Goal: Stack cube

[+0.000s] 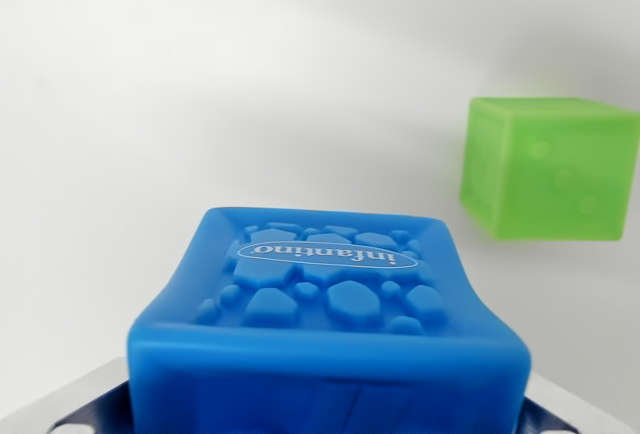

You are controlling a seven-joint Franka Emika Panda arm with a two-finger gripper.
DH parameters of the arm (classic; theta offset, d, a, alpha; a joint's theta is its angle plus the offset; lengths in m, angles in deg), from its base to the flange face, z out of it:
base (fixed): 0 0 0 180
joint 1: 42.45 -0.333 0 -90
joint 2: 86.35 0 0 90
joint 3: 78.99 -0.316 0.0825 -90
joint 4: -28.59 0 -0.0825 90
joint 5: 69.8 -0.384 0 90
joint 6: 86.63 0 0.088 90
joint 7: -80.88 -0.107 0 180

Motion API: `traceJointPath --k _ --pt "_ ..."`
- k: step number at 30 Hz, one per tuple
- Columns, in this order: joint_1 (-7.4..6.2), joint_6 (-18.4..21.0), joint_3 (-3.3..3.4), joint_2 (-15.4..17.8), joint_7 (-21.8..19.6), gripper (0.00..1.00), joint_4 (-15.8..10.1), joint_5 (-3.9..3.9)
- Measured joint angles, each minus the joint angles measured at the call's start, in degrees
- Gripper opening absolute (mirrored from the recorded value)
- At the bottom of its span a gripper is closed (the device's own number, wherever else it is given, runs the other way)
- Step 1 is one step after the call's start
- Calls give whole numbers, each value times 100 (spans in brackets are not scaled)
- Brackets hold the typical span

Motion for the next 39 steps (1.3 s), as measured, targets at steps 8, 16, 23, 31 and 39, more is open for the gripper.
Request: traceJointPath --k 8,16,23,31,39 --pt "133 51 11 -74 131 0 124 -3" --pt "266 111 23 -143 266 0 251 -6" --pt "391 161 32 -224 390 0 386 -7" --pt "517 218 41 -301 510 0 523 -9" --pt "639 280 46 -393 626 0 673 -9"
